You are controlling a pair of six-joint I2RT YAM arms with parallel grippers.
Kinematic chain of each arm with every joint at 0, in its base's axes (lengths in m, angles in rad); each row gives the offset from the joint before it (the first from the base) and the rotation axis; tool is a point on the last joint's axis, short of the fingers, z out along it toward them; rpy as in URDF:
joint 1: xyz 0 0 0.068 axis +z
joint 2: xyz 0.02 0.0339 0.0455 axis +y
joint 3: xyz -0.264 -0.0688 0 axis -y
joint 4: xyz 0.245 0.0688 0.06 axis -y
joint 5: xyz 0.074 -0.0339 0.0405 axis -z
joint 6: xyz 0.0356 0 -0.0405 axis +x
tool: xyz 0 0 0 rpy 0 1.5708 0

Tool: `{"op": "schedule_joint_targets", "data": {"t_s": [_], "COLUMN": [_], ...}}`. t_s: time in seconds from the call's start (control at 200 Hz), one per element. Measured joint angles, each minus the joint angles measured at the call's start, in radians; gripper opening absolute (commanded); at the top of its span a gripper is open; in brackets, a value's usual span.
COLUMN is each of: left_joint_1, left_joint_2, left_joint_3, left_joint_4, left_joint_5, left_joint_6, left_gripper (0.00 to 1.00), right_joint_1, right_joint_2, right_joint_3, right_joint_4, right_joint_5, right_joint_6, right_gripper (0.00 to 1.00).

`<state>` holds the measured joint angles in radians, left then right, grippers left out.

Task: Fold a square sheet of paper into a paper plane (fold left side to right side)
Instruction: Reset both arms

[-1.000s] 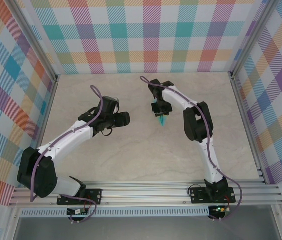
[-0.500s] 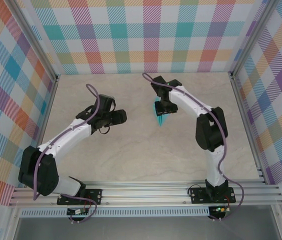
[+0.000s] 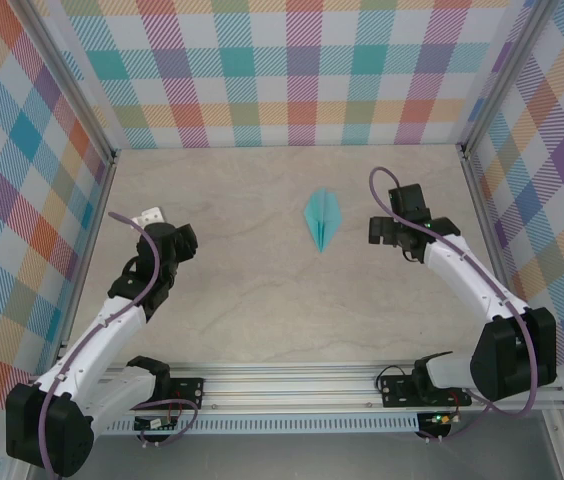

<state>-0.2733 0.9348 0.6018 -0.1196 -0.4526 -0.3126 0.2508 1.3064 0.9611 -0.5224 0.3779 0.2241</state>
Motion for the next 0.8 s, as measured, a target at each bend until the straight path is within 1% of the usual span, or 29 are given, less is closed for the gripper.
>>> {"op": "schedule_joint_targets", "data": {"t_s": [0.065,0.16,0.24,0.335,0.42,0.585,0.8], "left_joint_1": [0.011,0.036,0.057,0.080,0.100,0.138,0.175], "left_joint_2": [-0.007,0.012,0.042,0.093,0.152,0.276,0.447], "left_joint_3": [-0.071,-0.135,-0.172,-0.207,-0.234,-0.281,-0.286], "left_joint_4": [0.059,0.120,0.194,0.294,0.389,0.592,0.835], "left_joint_5": [-0.062,-0.118,-0.136,-0.131,-0.101,-0.006,0.147], "left_joint_6": [0.031,0.071,0.100,0.134,0.167,0.225,0.275], "left_gripper": [0.71,0.71,0.71,0.71,0.71,0.71,0.69], "right_joint_1": [-0.060,-0.131,-0.166,-0.173,-0.175,-0.199,-0.238], "right_joint_2": [-0.013,-0.001,0.040,0.107,0.145,0.174,0.192], "right_joint_3": [-0.106,-0.232,-0.300,-0.338,-0.359,-0.399,-0.488], "right_joint_4": [0.102,0.244,0.356,0.500,0.629,0.885,1.105], "right_joint_5": [-0.002,-0.005,-0.006,-0.024,-0.051,-0.131,-0.286], "right_joint_6": [0.003,0.006,-0.001,-0.029,-0.066,-0.127,-0.172], "right_gripper": [1.00,1.00,1.00,1.00,1.00,1.00,1.00]}}
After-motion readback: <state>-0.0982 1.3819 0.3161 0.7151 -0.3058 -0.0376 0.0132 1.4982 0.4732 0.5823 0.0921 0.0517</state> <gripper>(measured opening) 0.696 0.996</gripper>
